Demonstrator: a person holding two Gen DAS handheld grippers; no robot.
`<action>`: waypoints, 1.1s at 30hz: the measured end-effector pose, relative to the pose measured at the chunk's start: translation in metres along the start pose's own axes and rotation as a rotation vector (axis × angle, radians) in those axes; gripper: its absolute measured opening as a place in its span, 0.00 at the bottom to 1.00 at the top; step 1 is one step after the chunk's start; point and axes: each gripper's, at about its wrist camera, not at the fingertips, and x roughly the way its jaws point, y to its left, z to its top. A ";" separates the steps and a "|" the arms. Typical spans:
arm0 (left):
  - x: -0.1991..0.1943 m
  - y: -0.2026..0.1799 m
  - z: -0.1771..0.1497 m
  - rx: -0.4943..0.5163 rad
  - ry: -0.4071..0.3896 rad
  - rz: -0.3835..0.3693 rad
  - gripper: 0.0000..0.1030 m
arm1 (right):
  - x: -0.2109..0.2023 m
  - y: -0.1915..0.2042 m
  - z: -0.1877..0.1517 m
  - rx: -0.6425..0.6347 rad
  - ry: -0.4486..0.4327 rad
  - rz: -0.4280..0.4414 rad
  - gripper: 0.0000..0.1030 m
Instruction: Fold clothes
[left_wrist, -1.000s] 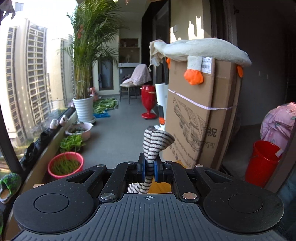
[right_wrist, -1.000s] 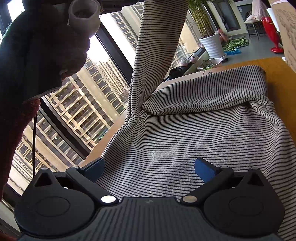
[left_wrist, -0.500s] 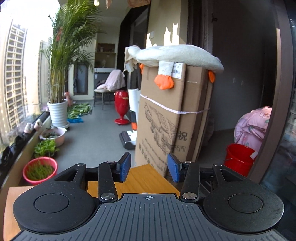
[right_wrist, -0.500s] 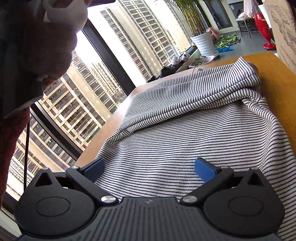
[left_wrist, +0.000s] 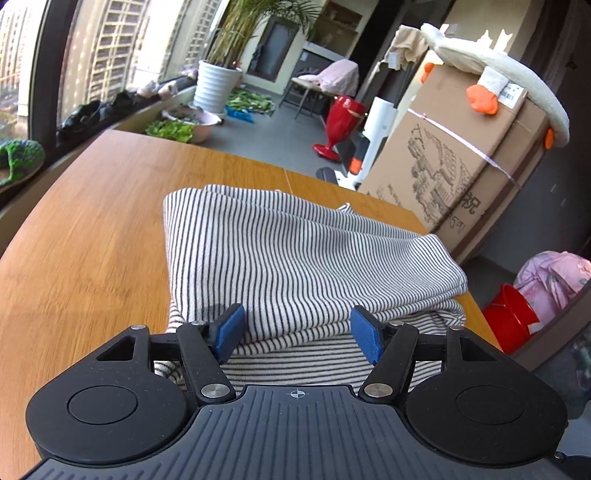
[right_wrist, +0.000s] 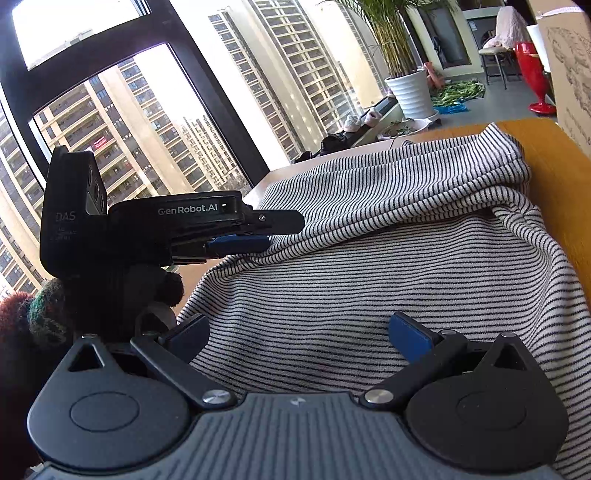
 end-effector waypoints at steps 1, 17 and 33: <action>-0.001 0.006 -0.001 0.001 -0.012 -0.008 0.67 | 0.002 0.002 0.000 -0.007 0.002 -0.007 1.00; -0.030 0.022 -0.004 0.106 -0.109 0.018 0.79 | -0.008 0.016 0.042 -0.162 -0.109 -0.103 0.99; 0.015 0.008 -0.003 0.082 -0.075 -0.037 0.93 | 0.066 -0.033 0.150 -0.189 0.017 -0.270 0.30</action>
